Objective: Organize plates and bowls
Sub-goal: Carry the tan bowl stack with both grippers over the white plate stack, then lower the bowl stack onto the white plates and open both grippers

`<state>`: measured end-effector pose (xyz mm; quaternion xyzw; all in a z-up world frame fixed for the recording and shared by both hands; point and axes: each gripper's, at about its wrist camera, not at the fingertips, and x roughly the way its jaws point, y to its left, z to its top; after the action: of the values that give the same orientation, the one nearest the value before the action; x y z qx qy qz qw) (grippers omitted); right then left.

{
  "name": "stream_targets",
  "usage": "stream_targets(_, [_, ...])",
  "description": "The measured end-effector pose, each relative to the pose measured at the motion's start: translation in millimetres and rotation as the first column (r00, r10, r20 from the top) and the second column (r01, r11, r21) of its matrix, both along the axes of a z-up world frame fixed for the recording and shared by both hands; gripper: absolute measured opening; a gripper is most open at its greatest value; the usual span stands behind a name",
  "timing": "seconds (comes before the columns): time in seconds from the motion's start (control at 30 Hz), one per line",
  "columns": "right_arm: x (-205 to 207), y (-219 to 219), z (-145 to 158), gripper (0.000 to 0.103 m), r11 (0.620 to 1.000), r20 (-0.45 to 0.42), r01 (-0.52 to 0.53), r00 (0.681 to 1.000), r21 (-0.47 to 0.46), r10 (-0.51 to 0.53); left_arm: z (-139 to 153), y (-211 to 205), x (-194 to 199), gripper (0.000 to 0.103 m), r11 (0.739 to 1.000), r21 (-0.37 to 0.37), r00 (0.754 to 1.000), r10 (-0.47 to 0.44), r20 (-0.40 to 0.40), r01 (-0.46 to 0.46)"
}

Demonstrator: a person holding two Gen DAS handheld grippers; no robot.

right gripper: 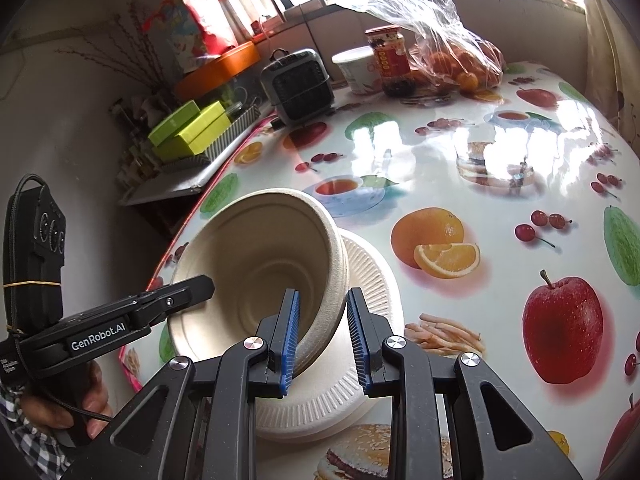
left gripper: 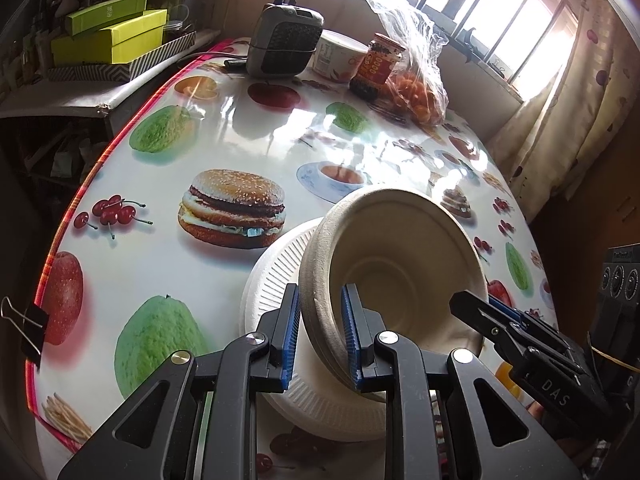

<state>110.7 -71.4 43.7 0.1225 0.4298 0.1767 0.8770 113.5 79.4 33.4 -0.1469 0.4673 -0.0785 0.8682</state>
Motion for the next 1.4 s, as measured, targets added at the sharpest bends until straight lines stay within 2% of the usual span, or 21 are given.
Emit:
stream_targets(0.8, [1.4, -1.0, -3.8, 0.025, 1.000, -0.001, 0.006, 1.000, 0.000, -0.006, -3.0, 1.0, 0.1, 0.022, 1.000, -0.007, 1.000, 0.003, -0.009, -0.003])
stream_targets(1.17, [1.4, -1.8, -2.8, 0.036, 1.000, 0.004, 0.007, 1.000, 0.003, -0.007, -5.0, -1.0, 1.4, 0.022, 1.000, -0.006, 1.000, -0.003, -0.012, 0.003])
stream_targets(1.4, [0.2, -2.6, -2.5, 0.041, 1.000, 0.004, 0.009, 1.000, 0.003, -0.009, -3.8, -1.6, 1.2, 0.030, 1.000, -0.005, 1.000, -0.004, -0.009, 0.004])
